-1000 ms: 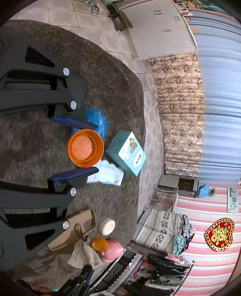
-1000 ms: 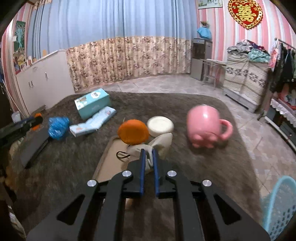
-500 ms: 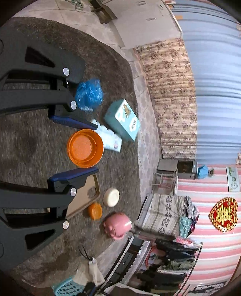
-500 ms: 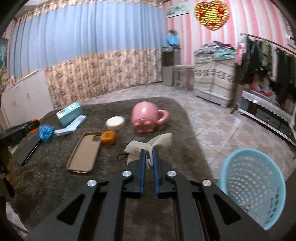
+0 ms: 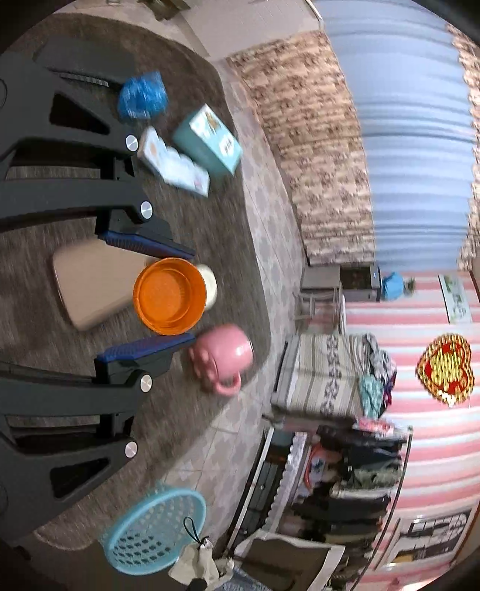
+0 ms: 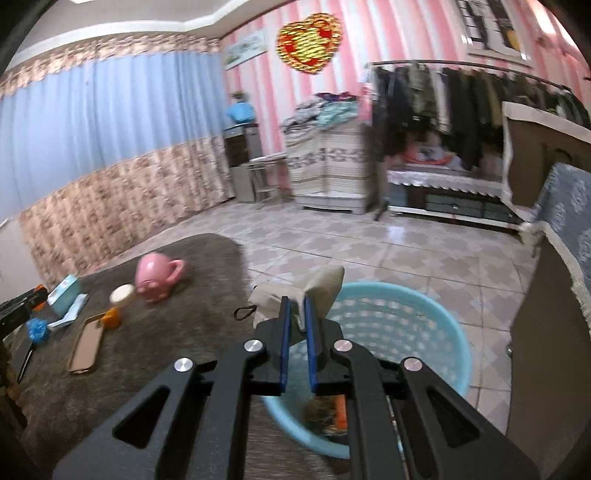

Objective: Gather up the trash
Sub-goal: 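Carry the bowl and cloth over the blue basket and open both grippers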

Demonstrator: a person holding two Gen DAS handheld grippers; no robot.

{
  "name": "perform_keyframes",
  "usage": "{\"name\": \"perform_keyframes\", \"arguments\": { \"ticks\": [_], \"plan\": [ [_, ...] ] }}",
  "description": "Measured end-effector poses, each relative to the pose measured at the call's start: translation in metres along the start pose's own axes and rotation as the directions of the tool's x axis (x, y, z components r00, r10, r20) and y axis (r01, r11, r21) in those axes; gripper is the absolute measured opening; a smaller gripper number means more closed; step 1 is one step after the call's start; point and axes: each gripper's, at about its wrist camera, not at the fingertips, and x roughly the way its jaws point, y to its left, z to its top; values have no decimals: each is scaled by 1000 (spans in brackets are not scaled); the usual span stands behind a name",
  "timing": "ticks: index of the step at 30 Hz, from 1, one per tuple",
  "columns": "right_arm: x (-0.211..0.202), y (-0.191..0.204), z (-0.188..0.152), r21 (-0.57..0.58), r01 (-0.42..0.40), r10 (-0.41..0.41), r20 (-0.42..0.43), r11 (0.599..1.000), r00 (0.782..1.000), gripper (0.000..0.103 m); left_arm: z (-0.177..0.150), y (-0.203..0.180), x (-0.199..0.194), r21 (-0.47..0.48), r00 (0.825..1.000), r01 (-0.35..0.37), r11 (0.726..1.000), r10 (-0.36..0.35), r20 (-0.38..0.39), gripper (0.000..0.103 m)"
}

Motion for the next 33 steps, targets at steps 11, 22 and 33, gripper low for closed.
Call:
{"name": "perform_keyframes", "arguments": {
  "ticks": [11,22,33],
  "plan": [
    [8,-28,-1,13,58,-58,8,998,998,8,9,-98,9,78,991,123,989,-126,38,40],
    [19,-46,-4,20,83,-83,-23,996,996,8,2,-176,31,100,962,270,958,-273,13,40],
    [27,-80,-11,52,139,-136,-65,989,989,8,4,-251,58,141,925,377,916,-380,-5,40]
  ]
}}
